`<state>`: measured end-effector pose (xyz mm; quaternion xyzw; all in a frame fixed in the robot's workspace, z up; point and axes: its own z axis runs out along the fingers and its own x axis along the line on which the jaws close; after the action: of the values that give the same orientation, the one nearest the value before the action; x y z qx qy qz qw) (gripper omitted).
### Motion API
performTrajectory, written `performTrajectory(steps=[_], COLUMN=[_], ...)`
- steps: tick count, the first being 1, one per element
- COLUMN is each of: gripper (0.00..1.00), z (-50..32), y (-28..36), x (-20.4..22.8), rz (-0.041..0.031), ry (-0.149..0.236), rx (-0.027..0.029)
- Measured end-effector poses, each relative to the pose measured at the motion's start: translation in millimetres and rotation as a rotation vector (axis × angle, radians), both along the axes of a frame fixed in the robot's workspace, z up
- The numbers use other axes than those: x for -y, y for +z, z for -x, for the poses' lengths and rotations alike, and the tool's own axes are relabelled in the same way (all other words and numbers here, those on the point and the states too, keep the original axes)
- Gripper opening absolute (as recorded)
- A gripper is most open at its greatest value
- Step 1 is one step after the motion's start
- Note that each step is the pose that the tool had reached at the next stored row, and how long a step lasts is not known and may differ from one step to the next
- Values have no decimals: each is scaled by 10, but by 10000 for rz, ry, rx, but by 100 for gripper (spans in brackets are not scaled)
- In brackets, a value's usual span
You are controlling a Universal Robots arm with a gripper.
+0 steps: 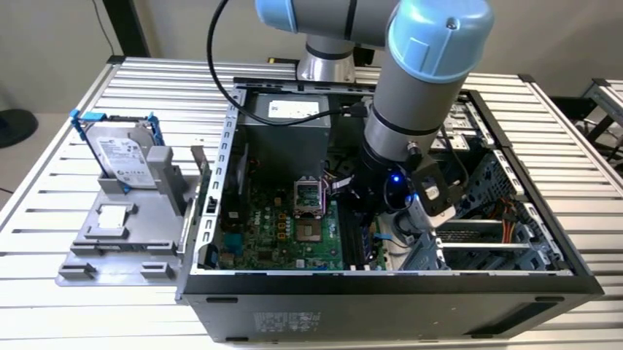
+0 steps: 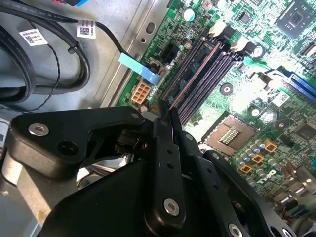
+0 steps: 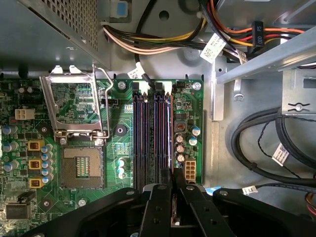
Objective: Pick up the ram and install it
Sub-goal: 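Insert the ram into the slot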
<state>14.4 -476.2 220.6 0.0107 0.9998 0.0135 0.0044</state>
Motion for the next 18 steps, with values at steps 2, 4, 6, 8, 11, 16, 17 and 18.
performTrajectory(steps=[2, 4, 6, 8, 11, 16, 17, 18], gripper=[0, 0, 0, 0, 0, 0, 0, 0], z=[0, 6, 16, 23, 28, 28, 28, 28], y=[0, -1, -1, -2, -7, -31, -40, -50], x=[0, 0, 0, 0, 0, 0, 0, 0], rz=[1, 0, -1, 0, 0, -1, -1, -1], ry=[0, 1, 1, 0, 1, 1, 1, 1], rx=[-2, -3, -2, -3, -3, -3, -3, -3])
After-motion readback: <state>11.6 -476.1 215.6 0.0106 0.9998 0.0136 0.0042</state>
